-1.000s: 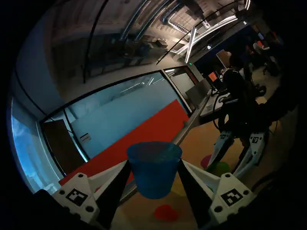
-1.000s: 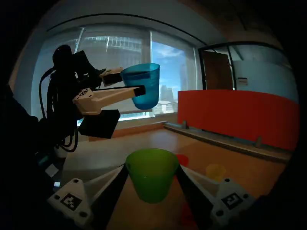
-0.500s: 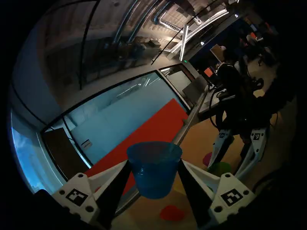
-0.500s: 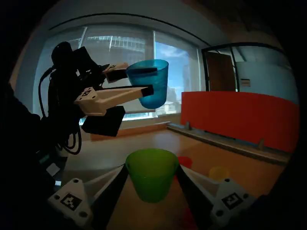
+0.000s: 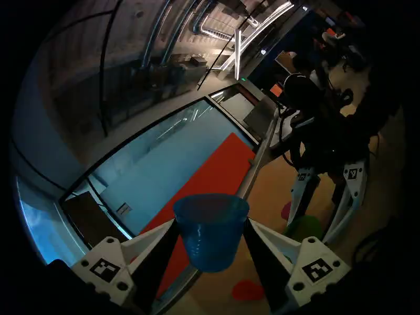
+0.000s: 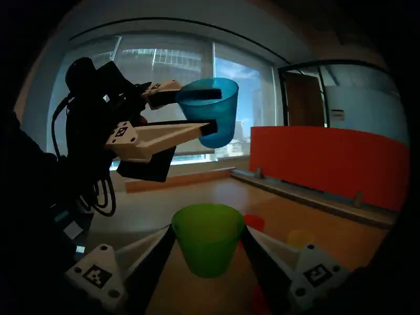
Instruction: Pour water
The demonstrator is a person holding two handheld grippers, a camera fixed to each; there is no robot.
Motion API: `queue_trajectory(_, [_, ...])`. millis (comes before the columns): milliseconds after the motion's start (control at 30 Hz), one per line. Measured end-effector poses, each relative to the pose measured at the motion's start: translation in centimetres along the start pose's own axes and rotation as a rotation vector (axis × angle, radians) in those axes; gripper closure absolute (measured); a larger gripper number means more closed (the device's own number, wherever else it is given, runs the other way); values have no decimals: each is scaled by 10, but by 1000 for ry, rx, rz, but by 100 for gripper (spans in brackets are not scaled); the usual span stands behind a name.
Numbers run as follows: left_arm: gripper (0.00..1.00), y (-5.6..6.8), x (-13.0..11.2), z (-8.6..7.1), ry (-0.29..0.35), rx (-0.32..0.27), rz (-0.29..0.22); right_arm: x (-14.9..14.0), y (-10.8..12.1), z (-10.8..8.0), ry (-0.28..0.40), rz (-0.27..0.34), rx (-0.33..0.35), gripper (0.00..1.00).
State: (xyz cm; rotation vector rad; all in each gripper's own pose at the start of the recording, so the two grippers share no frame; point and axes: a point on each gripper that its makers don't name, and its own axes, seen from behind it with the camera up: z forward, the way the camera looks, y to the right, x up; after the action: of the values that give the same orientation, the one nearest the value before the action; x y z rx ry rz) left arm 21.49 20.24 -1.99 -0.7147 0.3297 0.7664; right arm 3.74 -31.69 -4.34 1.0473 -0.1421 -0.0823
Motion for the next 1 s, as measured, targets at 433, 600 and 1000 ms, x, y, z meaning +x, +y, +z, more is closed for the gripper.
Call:
queue_trajectory(433, [17,-1,1,10,-5,13,93,2,-2,-3,-1,-9,4,10])
queue_trajectory(600, [17,-5,2,11,-5,24,122,1,-1,-3,-1,-10,0,10])
queue_trajectory(1000, [17,-8,7,13,4,32,187,3,-2,0,2,-12,5,9])
